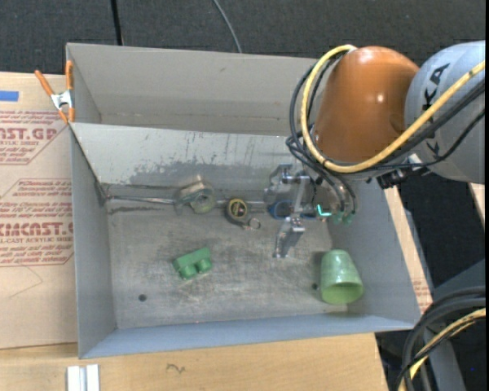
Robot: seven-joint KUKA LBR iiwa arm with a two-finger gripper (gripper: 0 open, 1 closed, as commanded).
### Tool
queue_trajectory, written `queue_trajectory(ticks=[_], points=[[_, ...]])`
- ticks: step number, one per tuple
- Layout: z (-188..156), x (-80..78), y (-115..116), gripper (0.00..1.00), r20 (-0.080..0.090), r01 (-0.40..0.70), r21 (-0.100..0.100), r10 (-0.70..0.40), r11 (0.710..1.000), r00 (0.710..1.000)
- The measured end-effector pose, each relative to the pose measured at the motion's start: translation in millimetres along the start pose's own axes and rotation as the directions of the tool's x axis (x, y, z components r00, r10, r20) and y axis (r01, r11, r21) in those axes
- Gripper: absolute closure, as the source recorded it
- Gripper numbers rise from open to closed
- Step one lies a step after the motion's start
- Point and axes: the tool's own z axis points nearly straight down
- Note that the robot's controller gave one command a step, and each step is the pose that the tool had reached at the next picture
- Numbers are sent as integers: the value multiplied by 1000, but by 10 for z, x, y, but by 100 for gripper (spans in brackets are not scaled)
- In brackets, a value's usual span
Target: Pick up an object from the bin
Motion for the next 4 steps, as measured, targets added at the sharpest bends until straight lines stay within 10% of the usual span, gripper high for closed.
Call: queue_trajectory(ticks=[1,2,3,4], points=[[598,-389,110,0,4,-164,-1,164,986,986],[1441,-397,3,0,23,-356,-10,356,934,934],[1432,-420,-25,100,32,-360,-9,360,933,933],[1490,-347,14,0,3,-355,-4,355,935,935]])
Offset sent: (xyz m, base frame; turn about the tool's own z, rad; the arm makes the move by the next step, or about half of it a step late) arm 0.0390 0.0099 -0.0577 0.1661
